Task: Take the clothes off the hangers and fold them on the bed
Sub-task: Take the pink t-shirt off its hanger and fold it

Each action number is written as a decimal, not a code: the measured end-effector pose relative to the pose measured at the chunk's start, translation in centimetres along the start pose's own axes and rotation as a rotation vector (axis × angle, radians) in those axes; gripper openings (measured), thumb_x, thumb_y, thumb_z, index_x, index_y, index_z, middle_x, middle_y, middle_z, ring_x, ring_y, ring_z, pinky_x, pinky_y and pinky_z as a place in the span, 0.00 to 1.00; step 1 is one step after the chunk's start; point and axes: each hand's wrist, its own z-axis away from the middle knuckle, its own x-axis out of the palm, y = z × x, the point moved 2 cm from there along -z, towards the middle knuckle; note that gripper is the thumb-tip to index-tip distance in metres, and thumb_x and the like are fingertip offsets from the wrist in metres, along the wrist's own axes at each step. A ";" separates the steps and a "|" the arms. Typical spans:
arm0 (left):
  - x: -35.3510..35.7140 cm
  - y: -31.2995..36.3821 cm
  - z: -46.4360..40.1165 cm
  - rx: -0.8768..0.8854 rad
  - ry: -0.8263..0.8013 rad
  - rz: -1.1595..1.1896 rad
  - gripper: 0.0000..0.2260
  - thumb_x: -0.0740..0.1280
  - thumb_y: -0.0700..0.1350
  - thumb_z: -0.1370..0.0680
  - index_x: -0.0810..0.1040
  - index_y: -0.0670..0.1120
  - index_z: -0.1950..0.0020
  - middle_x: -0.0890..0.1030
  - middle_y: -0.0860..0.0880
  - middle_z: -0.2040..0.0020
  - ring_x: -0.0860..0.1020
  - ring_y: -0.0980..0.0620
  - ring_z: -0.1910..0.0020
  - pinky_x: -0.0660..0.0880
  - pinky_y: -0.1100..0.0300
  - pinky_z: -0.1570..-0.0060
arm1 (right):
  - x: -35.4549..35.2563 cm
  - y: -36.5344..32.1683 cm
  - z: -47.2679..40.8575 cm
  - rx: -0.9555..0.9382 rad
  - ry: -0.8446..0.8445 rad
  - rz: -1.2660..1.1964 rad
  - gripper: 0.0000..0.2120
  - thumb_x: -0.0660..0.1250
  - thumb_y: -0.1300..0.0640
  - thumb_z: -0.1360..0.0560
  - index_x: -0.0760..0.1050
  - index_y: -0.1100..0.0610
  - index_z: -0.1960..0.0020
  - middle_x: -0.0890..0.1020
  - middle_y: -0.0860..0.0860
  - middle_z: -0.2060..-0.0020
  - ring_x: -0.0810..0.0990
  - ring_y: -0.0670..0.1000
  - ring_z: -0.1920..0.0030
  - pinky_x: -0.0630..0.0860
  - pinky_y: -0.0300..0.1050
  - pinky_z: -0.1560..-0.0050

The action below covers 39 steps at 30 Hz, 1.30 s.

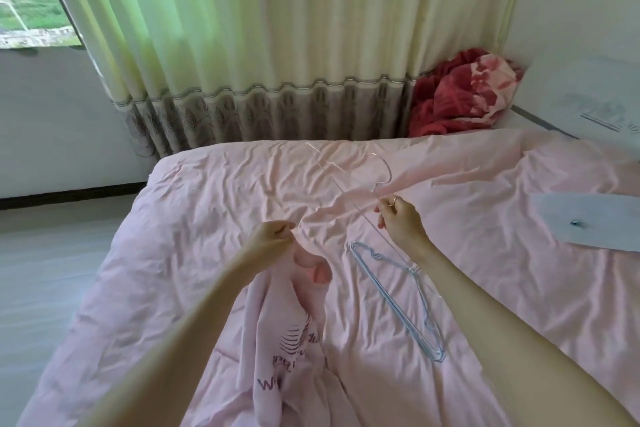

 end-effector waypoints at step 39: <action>8.6 -5.8 -7.7 -0.022 -0.047 -0.179 0.13 0.65 0.44 0.30 0.81 0.64 0.59 0.79 0.66 0.66 0.74 0.66 0.66 0.70 0.69 0.62 | 8.4 21.5 -4.8 0.350 -0.538 0.108 0.29 0.66 0.53 0.24 0.62 0.59 0.27 0.68 0.54 0.30 0.67 0.52 0.30 0.63 0.41 0.35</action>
